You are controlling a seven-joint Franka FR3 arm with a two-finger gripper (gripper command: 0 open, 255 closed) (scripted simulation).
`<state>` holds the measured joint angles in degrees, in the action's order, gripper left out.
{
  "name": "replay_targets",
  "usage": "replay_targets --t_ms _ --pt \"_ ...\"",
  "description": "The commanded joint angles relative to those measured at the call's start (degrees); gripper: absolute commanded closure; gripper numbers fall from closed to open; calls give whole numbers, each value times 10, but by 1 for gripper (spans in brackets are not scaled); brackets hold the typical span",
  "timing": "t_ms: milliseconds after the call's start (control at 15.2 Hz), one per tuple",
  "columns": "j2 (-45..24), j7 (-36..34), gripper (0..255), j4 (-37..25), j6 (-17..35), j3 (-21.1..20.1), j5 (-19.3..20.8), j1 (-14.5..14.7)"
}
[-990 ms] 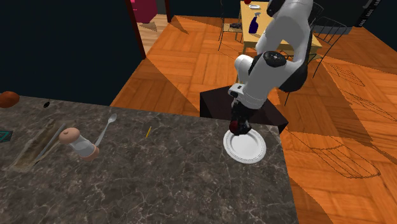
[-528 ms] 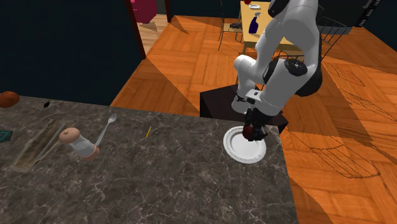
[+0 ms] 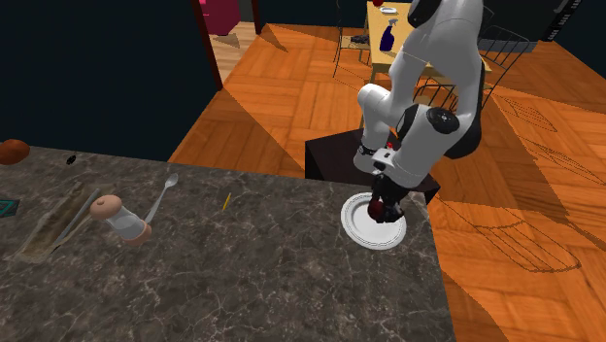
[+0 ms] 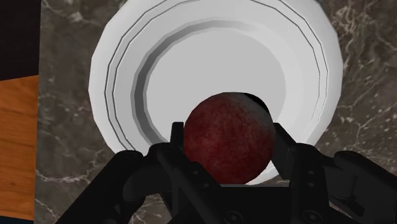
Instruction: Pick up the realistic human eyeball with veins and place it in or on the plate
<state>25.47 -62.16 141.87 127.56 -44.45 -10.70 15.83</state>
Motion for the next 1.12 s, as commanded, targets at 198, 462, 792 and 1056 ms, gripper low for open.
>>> replay_targets --t_ms 198,462,792,1056 --pt "-15 -7 255 17 31 -12 4 -6" --pt "-15 -7 255 17 31 -12 4 -6" --pt "-15 -7 0 17 31 -12 4 -6" --pt "-1 -2 0 8 9 -3 -1 1"
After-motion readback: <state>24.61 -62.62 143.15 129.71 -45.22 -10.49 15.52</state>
